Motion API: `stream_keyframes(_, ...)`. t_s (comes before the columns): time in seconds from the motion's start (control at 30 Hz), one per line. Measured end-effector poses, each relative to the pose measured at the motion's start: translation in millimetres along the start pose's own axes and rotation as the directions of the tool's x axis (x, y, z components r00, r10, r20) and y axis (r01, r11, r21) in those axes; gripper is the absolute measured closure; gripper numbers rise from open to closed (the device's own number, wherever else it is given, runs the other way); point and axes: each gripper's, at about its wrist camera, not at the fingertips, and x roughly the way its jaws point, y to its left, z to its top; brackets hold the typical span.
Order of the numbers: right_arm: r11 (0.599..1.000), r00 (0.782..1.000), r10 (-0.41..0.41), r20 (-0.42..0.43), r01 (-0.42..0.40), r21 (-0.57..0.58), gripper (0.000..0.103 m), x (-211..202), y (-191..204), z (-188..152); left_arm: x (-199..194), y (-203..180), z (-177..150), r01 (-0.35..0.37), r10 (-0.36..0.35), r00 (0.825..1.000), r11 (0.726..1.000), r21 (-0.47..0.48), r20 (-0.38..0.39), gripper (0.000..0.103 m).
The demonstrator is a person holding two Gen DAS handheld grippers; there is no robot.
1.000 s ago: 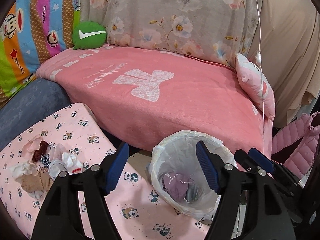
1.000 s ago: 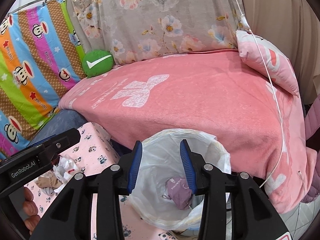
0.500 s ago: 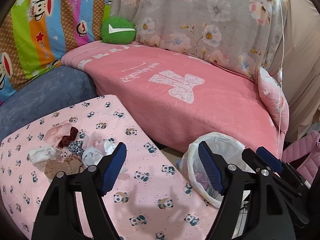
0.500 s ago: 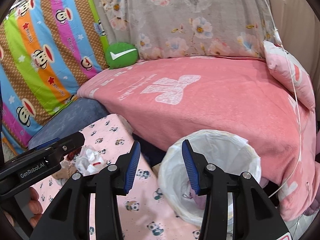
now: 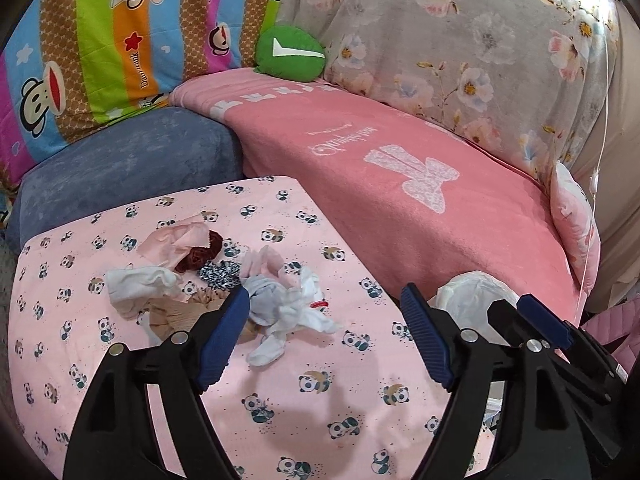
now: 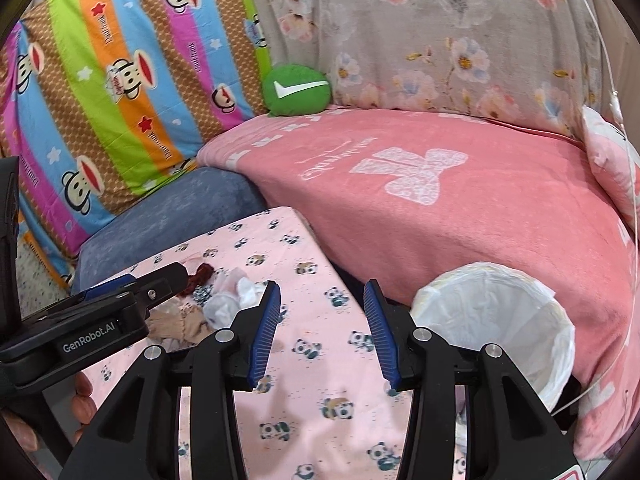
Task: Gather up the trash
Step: 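Move the right gripper back to the pile and close on the white sock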
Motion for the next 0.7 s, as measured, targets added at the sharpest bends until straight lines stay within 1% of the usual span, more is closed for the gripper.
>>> stream_keyframes(0.27,0.995,0.995,0.078,-0.059,-0.081,-0.06,0.057,21.5,47.6,-8.5,-2.9,55.7,-5.9,-0.085,0.084,0.996,0.993,-0.085,-0.008,0.023)
stream_keyframes(0.33,0.992,0.992,0.103,-0.074,-0.108,-0.069,0.054,28.4,61.9,-11.9,-2.8,73.1,-7.8,-0.109,0.108,0.994,0.988,-0.113,-0.016,0.022)
stream_keyframes(0.5,0.981,0.98,0.159,-0.123,-0.171,-0.095,0.052,50.9,96.1,-19.5,-1.5,111.2,-11.3,-0.161,0.157,0.987,0.973,-0.163,-0.037,0.022)
stream_keyframes(0.7,0.97,0.965,0.195,-0.174,-0.216,-0.111,0.052,76.6,129.2,-27.9,8.9,151.9,-14.1,-0.206,0.196,0.978,0.956,-0.209,-0.07,0.022)
